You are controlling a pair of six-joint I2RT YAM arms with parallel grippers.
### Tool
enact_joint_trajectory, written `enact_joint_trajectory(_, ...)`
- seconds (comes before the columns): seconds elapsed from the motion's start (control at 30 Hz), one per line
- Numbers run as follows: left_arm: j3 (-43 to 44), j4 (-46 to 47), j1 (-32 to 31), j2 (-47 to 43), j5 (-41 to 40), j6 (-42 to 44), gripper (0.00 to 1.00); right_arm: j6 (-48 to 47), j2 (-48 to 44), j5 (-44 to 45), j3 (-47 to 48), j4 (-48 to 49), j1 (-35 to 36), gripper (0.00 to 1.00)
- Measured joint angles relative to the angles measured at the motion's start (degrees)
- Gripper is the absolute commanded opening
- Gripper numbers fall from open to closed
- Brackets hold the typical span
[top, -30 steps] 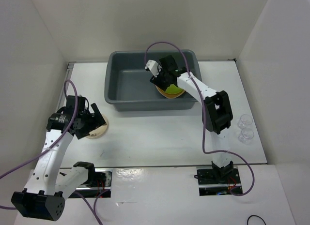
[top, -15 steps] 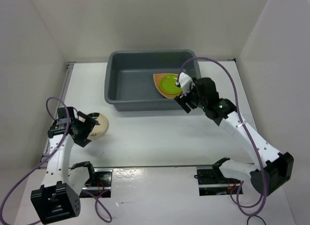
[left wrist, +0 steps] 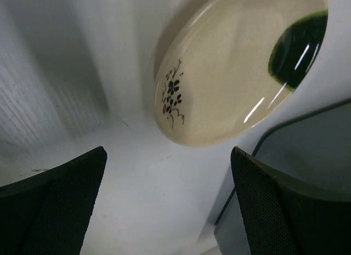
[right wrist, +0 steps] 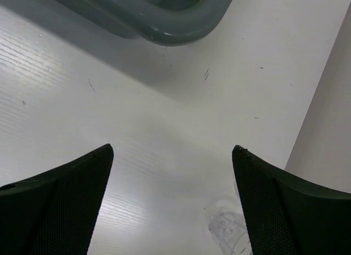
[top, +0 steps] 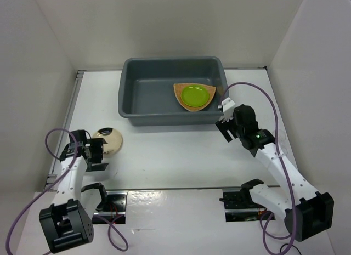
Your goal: Place the mixed dishes into the plastic bin
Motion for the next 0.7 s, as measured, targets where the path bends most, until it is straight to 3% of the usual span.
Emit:
enact_joint_trajectory(0.17,-0.02,5.92,0.09,8.57,-0.92,-2.56,0.98,1.31,-2.93,-0.35,-0.28,-1.07,-0.28,0.95)
enact_joint_trajectory(0.4,-0.63,15.06,0.76,16.52,2.25,-4.04,0.79,1.84,-5.51,-0.74,-2.58,-2.32,-0.33,0.97)
enact_joint_trajectory(0.6,-2.29,20.26,1.25,18.51,2.84,-4.15,0.31,2.12,-5.95,-0.39,-3.37,-2.43,-0.33,0.98)
enact_joint_trajectory(0.7,-2.91,22.29,1.25,19.58,3.02,-3.87,0.17,2.14,-6.36,-0.31,-3.43,-2.43,-0.33,0.98)
